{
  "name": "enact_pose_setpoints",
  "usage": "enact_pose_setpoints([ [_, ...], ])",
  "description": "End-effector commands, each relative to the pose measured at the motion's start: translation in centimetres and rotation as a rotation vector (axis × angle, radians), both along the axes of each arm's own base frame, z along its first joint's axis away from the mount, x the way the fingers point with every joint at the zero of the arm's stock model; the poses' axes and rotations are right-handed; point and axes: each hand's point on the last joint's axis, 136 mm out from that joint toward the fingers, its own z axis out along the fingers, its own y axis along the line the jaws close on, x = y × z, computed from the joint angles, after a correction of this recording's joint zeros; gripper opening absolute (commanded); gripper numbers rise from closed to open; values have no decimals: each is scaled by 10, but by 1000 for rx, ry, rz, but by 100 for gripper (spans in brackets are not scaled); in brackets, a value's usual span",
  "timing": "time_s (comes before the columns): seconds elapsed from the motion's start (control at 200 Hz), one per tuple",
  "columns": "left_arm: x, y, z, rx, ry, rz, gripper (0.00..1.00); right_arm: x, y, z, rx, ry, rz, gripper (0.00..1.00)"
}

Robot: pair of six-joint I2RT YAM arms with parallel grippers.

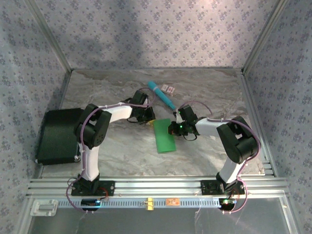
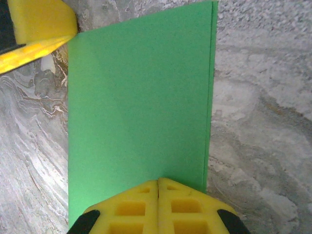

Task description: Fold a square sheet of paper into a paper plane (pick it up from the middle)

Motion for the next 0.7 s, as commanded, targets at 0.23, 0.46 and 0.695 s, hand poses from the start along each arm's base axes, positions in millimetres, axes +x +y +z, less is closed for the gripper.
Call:
enact_pose_setpoints([
  [0.23, 16, 10, 31, 34, -70, 10, 11, -36, -35, -40, -160, 156, -26, 0],
  [0.46, -21, -21, 57, -58, -104, -115, 12, -33, -35, -38, -156, 152, -35, 0],
  [0.695, -63, -53, 45, -144, -45, -205, 11, -34, -36, -39, -160, 152, -40, 0],
])
